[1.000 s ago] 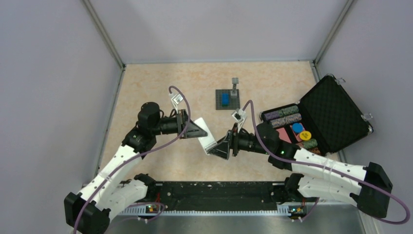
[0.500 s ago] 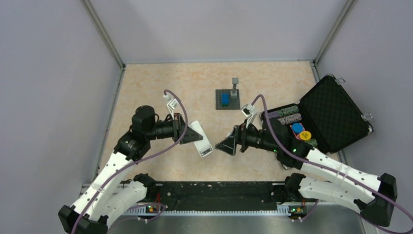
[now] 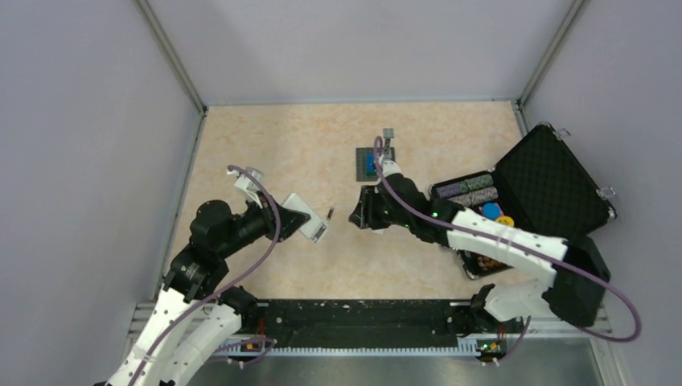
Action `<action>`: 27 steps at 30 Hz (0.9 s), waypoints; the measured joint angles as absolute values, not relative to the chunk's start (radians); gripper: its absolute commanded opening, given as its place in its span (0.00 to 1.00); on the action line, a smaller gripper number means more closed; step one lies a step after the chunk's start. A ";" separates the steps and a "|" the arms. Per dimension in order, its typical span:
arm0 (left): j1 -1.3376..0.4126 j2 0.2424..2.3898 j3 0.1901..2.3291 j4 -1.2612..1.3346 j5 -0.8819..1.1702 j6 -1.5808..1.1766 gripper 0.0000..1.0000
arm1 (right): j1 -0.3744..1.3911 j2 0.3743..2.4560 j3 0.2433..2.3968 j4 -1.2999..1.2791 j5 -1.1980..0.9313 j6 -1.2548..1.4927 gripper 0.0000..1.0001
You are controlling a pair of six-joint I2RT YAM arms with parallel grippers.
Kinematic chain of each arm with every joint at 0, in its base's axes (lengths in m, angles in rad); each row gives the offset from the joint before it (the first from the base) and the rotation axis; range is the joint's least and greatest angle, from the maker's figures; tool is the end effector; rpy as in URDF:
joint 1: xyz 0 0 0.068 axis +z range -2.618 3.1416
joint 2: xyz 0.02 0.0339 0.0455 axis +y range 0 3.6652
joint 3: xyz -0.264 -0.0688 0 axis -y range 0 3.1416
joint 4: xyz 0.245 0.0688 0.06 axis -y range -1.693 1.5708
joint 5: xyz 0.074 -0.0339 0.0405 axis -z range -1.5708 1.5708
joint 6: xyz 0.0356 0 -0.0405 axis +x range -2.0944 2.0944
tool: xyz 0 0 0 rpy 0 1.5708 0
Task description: Load the batteries into the remote control
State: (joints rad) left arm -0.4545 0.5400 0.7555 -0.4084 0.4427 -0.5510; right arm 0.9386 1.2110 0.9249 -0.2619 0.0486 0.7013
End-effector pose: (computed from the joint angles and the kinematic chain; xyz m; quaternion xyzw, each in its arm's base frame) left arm 0.1050 -0.0683 0.3399 0.1031 0.7589 -0.4473 0.4618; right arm 0.1624 0.2188 0.2919 -0.0914 0.8671 0.3432 0.3493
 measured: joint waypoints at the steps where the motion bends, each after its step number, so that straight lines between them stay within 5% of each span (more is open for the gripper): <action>1: -0.455 0.532 0.756 -0.428 0.404 -0.551 0.00 | 0.939 1.265 0.941 -0.271 0.070 0.713 0.42; 14: -0.454 0.358 0.710 -0.471 0.180 -0.514 0.00 | 0.939 1.845 1.243 -0.358 0.201 0.829 0.53; 27: -0.455 0.277 0.655 -0.452 0.109 -0.501 0.00 | 0.941 2.107 1.543 -0.460 0.292 0.895 0.48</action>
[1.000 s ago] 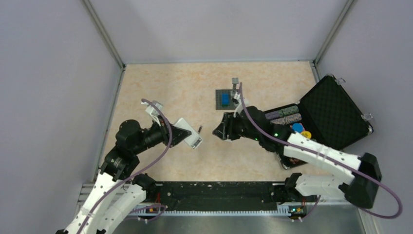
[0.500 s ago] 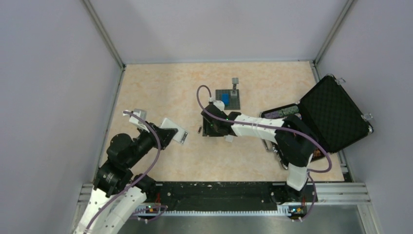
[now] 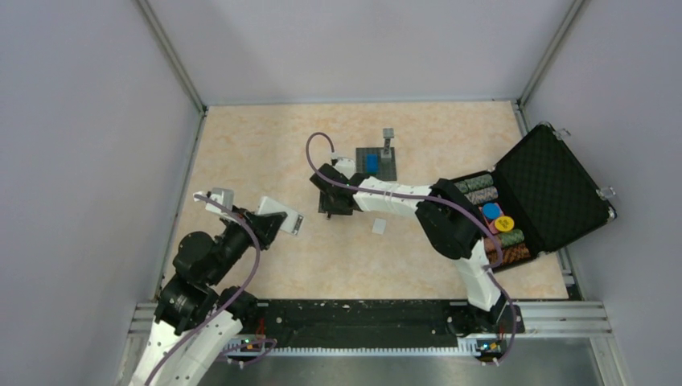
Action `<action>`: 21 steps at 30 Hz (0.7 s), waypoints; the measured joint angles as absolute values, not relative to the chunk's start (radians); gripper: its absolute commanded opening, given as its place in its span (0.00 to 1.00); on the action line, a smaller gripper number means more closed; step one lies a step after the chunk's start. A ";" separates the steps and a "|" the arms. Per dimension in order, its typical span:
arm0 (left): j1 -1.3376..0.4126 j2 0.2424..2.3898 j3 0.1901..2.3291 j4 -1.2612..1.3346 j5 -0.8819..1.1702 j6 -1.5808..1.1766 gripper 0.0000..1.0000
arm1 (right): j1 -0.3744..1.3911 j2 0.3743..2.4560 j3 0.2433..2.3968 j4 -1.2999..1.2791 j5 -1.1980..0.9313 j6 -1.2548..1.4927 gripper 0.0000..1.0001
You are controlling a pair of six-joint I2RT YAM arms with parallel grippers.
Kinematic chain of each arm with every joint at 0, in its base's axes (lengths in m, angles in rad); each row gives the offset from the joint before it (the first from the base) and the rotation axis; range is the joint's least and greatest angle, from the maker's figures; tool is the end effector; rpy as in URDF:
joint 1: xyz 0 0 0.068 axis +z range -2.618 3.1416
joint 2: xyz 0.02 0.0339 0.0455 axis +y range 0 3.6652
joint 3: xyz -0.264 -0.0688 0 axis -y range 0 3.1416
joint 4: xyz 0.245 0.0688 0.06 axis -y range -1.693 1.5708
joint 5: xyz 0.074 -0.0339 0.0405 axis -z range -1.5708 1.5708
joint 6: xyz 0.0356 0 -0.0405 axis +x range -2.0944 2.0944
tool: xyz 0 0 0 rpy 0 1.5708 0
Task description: Load the batteries into the remote control
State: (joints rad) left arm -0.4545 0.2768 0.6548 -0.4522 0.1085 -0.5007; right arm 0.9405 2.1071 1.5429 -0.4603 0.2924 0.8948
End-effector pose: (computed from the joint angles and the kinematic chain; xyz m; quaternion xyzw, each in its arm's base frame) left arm 0.0708 -0.0389 0.3237 0.0200 0.7324 -0.3476 0.5851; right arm 0.2736 0.3576 0.1678 0.0175 0.9533 0.1267 0.2736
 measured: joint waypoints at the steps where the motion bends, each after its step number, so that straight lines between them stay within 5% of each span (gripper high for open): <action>1: -0.455 0.264 0.650 -0.448 0.102 -0.501 0.00 | 0.941 2.122 1.568 -0.474 0.305 0.896 0.45; 18: -0.455 0.194 0.624 -0.426 0.028 -0.486 0.00 | 0.971 2.238 1.757 -0.642 0.405 0.855 0.36; 21: -0.455 0.192 0.624 -0.426 0.025 -0.479 0.00 | 0.984 2.239 1.757 -0.660 0.427 0.847 0.27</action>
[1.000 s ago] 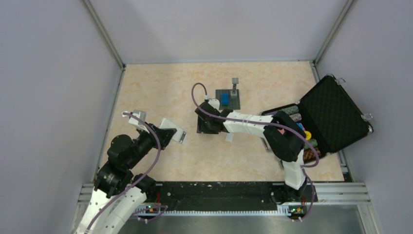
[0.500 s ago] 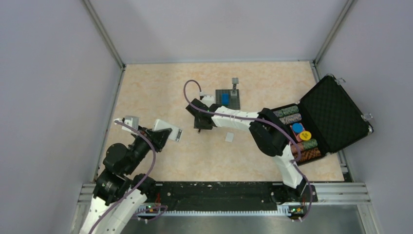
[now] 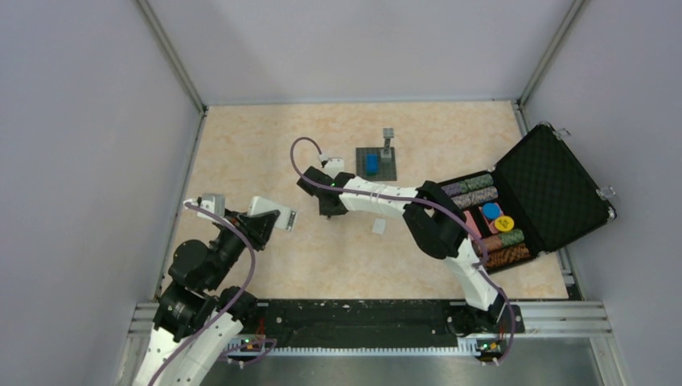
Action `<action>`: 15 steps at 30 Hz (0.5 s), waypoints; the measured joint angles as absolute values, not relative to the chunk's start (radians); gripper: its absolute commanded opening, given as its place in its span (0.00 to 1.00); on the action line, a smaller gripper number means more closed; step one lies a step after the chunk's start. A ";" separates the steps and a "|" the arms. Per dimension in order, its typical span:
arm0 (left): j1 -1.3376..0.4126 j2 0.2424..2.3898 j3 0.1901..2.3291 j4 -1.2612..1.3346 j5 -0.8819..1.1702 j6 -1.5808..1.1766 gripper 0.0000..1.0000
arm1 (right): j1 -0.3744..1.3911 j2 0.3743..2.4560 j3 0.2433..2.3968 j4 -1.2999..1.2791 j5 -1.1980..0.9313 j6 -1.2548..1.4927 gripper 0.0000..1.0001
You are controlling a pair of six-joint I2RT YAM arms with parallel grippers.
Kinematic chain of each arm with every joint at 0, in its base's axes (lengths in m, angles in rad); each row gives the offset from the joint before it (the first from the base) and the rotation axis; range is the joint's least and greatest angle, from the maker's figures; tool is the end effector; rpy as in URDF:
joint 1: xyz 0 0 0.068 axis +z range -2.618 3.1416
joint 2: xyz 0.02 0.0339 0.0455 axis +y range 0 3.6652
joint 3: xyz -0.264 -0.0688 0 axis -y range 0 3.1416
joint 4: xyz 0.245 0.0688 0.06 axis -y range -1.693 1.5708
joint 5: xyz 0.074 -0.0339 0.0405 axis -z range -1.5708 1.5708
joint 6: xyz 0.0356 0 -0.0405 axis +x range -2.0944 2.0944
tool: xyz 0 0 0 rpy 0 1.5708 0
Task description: Load the batteries into the remote control
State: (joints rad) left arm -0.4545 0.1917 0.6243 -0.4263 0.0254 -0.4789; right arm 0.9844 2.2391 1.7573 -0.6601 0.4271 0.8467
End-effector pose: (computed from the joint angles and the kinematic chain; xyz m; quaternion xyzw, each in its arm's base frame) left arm 0.0604 -0.0305 0.3217 0.0004 0.7049 -0.3271 0.6294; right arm 0.2739 0.3856 0.1636 -0.0207 0.9557 0.0387 0.2909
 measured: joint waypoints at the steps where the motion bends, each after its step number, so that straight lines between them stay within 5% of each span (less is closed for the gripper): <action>1: -0.455 0.192 0.624 -0.427 0.024 -0.476 0.00 | 0.987 2.239 1.758 -0.666 0.433 0.845 0.24; 9: -0.455 0.177 0.624 -0.435 0.033 -0.473 0.00 | 0.993 2.240 1.761 -0.697 0.468 0.833 0.00; 15: -0.455 0.178 0.624 -0.455 0.090 -0.486 0.00 | 0.992 2.175 1.654 -0.656 0.482 0.803 0.00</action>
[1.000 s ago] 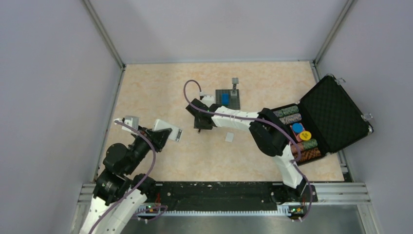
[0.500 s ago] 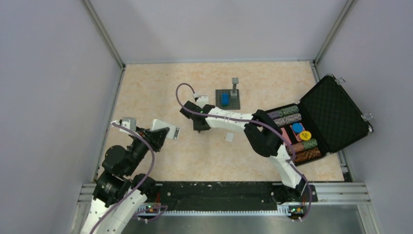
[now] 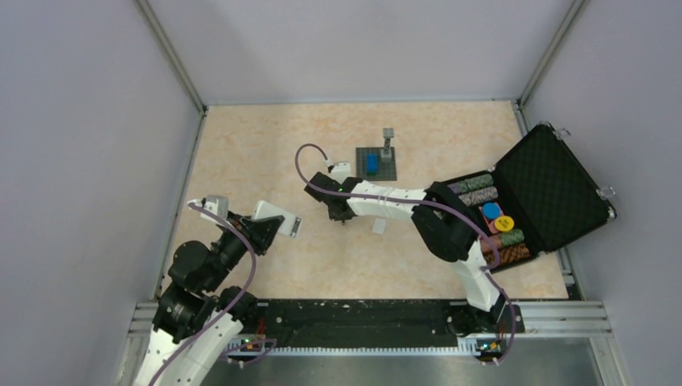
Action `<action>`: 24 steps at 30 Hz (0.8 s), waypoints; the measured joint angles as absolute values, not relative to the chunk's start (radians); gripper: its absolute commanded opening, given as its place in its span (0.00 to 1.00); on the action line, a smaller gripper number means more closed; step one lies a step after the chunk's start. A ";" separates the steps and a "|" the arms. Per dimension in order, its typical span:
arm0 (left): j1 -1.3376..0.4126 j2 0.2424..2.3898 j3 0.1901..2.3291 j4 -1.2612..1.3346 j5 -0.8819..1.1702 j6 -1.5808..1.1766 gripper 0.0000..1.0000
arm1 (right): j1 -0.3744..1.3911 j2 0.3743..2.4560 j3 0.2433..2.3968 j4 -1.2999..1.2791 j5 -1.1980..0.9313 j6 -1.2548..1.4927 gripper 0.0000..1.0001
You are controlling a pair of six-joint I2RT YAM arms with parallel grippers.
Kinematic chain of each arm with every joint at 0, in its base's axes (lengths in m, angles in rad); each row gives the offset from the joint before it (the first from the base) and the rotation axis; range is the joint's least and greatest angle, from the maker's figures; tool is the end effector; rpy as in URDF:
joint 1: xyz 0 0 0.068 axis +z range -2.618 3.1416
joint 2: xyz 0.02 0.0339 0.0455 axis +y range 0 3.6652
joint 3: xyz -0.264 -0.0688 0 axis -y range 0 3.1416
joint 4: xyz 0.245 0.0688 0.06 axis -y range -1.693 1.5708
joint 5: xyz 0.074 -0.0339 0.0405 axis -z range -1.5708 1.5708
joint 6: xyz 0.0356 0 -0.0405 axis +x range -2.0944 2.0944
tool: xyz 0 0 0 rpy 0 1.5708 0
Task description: Load the batteries into the remote control
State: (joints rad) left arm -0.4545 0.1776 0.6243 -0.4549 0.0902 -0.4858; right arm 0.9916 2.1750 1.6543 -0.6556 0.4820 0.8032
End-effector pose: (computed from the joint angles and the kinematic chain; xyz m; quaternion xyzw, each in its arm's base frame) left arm 0.0567 -0.0313 0.3192 0.0206 0.7097 -0.3472 0.6127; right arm 0.2617 0.3700 0.1635 -0.0430 0.9524 0.0028 0.3016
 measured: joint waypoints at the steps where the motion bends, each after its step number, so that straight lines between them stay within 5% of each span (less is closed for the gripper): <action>1: -0.455 0.179 0.624 -0.455 0.099 -0.492 0.00 | 0.991 2.152 1.620 -0.652 0.481 0.797 0.00; 9: -0.455 0.258 0.622 -0.359 0.181 -0.651 0.00 | 0.981 1.839 1.378 -0.658 0.479 0.785 0.00; 24: -0.455 0.521 0.508 0.200 0.186 -0.944 0.00 | 0.966 1.227 1.389 -0.493 0.514 0.661 0.00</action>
